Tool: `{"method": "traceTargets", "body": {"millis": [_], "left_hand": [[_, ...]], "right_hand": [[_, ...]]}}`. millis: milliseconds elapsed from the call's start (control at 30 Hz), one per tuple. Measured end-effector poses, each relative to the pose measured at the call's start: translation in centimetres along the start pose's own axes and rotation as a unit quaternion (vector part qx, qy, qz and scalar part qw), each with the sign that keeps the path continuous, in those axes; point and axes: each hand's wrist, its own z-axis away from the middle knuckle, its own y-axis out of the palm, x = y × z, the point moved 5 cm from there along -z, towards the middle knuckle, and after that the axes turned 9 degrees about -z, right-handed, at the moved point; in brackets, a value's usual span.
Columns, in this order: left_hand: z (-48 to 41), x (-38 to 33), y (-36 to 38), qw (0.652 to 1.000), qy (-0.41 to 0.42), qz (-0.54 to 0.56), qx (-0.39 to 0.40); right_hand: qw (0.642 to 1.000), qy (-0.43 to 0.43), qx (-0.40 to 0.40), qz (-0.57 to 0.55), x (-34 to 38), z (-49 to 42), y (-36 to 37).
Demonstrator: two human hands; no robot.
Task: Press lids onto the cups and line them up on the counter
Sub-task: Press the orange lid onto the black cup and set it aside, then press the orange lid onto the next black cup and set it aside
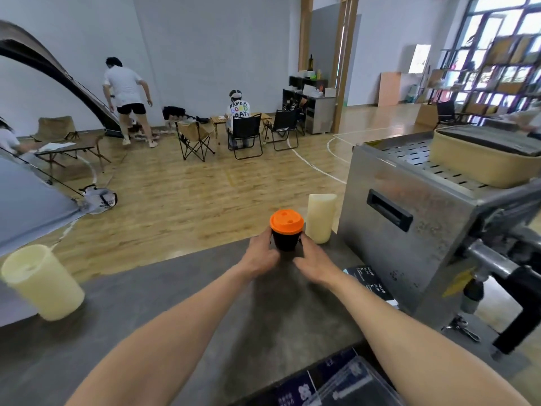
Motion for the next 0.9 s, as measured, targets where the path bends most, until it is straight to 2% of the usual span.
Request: {"method": "traceTargets", "body": {"millis": [333, 400, 500, 567, 667, 900], "left_hand": [[-0.8, 1.2, 0.8, 0.998, -0.034, -0.039, 0.023], [0.5, 0.8, -0.1, 0.998, -0.043, -0.041, -0.004], [3.1, 1.3, -2.7, 0.991, -0.04, -0.085, -0.099], [5.3, 2.0, -5.0, 0.98, -0.023, -0.144, -0.136], [8.9, 3.9, -8.7, 0.964, -0.014, -0.216, -0.157], [20.5, 10.9, -19.3, 0.934, -0.076, -0.266, -0.227]], "right_hand": [[0.999, 0.034, -0.005, 0.0, -0.7, -0.2, 0.6], [0.998, 0.044, -0.05, 0.019, -1.0, 0.1, 0.4], [0.984, 0.046, -0.129, 0.117, -0.7, 1.3, -0.3], [0.976, 0.008, -0.132, 0.172, 1.2, 2.2, 0.5], [0.974, -0.089, -0.088, 0.19, 6.0, 2.9, 3.9], [0.958, -0.227, -0.002, 0.178, 19.0, 5.9, 15.9]]}}
